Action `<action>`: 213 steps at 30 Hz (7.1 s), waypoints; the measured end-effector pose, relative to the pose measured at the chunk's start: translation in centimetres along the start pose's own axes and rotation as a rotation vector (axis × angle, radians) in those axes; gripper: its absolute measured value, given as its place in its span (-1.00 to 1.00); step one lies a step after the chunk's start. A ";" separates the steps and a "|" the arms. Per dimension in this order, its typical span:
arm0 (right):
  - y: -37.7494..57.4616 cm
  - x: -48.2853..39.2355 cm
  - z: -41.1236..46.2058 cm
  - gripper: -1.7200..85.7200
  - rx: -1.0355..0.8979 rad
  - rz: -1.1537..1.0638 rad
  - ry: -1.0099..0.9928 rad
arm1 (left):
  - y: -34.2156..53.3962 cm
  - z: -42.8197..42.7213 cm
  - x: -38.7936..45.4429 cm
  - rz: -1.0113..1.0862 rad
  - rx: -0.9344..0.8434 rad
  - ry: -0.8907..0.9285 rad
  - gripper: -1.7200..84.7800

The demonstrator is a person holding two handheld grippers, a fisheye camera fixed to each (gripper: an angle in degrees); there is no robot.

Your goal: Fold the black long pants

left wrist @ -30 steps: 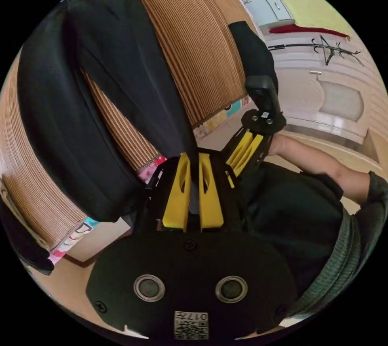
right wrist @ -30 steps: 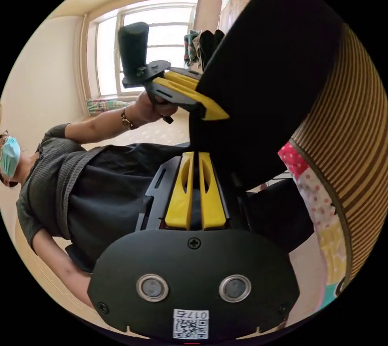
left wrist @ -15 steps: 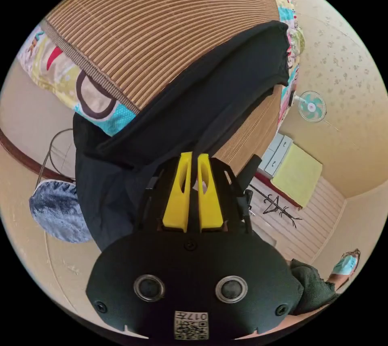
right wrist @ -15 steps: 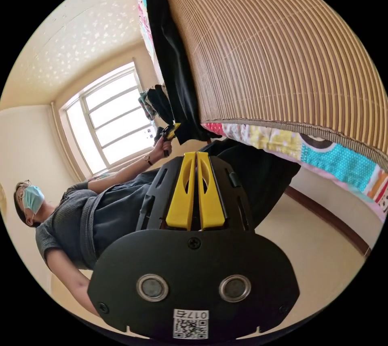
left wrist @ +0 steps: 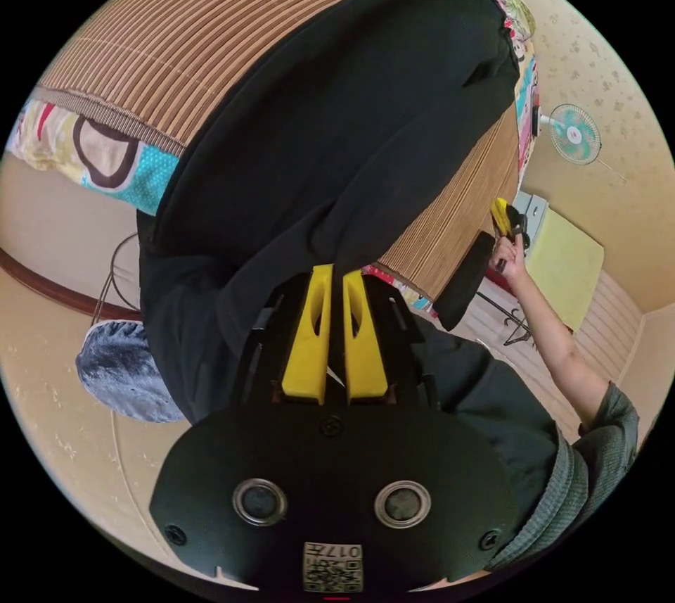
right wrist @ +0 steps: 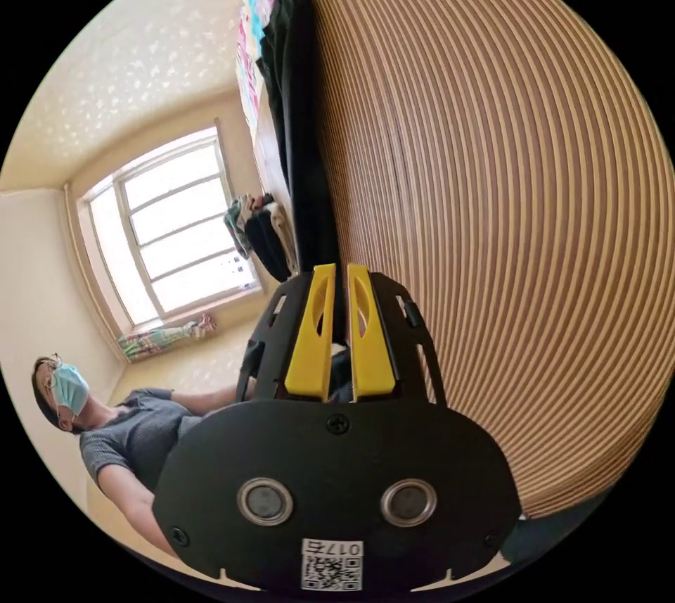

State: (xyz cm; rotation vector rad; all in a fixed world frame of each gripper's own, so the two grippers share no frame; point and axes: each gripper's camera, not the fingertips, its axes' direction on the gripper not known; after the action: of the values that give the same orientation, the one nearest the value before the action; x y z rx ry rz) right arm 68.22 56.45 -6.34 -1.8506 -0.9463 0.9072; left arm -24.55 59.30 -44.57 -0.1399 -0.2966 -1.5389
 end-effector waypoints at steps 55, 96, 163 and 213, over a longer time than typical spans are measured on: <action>17.2 5.2 24.9 -0.68 -0.116 0.082 0.041 | 6.3 -17.0 -1.9 -0.053 -0.124 0.365 -0.88; 17.6 -4.4 28.0 -0.75 -0.180 0.181 0.353 | -3.3 -8.3 19.7 0.446 -0.156 -0.349 -0.75; 22.6 -47.0 5.8 -0.92 0.144 -1.168 -0.300 | 23.7 -30.5 42.7 1.447 -0.006 0.889 -0.86; -7.7 -14.1 17.0 -0.54 0.097 0.109 0.326 | -38.2 12.0 17.6 0.407 -0.138 -0.123 -0.41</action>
State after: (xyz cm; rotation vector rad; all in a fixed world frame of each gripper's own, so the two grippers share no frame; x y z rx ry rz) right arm 45.39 52.89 -2.82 -1.9068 -0.5964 0.6739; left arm -63.67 44.38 -31.93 -0.3814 -0.2417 -1.1476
